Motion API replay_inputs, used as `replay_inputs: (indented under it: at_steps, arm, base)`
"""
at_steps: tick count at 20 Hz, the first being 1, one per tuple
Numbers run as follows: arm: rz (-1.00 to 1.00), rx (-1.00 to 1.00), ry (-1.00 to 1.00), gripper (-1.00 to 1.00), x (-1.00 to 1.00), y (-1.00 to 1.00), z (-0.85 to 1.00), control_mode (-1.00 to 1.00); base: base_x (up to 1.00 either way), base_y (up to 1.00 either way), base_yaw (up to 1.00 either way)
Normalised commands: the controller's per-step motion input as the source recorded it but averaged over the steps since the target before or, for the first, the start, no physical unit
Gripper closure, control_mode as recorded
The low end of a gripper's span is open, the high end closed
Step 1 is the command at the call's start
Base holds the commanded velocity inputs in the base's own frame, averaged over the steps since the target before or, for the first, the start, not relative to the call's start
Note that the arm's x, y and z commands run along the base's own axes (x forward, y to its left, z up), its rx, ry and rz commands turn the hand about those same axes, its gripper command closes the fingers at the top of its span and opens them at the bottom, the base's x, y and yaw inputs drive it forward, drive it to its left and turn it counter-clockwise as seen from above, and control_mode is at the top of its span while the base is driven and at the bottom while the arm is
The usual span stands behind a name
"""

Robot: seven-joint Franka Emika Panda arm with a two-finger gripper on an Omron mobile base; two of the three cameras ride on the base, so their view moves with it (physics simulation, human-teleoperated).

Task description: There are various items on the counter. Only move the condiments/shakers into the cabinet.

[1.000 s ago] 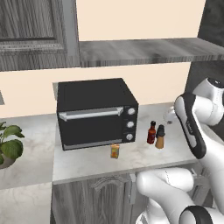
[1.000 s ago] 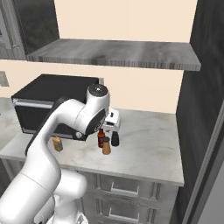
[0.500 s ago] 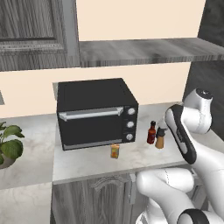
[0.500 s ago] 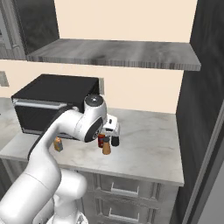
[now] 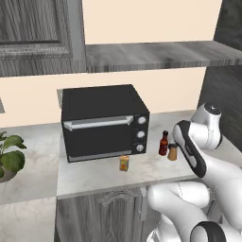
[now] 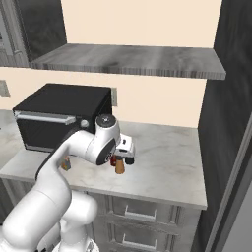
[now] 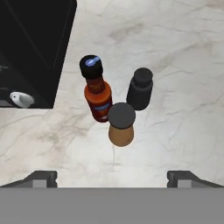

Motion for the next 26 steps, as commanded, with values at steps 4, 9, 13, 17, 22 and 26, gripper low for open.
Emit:
replay_inputs:
  at_steps: [4, 9, 13, 17, 22, 26]
  arm:
    - [0.0, -0.02, 0.0, -1.0, 0.12, 0.0, -0.26, -1.0]
    - [0.0, -0.01, -0.02, -1.0, 0.11, 0.0, -0.24, -1.0]
    - [0.0, 0.0, -0.04, -1.0, 0.11, 0.0, -0.23, -1.0]
    - [0.0, 0.0, -0.05, -1.0, 0.15, 0.0, -0.2, -1.0]
    - [0.0, 0.0, -0.04, -1.0, 0.13, 0.0, -0.11, -1.0]
    - [0.0, 0.0, -0.02, -1.0, 0.18, 0.0, -0.08, -1.0]
  base:
    - [0.0, 0.0, 0.0]
    - [0.0, 0.0, 0.0]
    - [0.0, 0.0, 0.0]
    - [0.0, 0.0, 0.0]
    - [0.0, 0.0, 0.0]
    - [0.0, 0.0, 0.0]
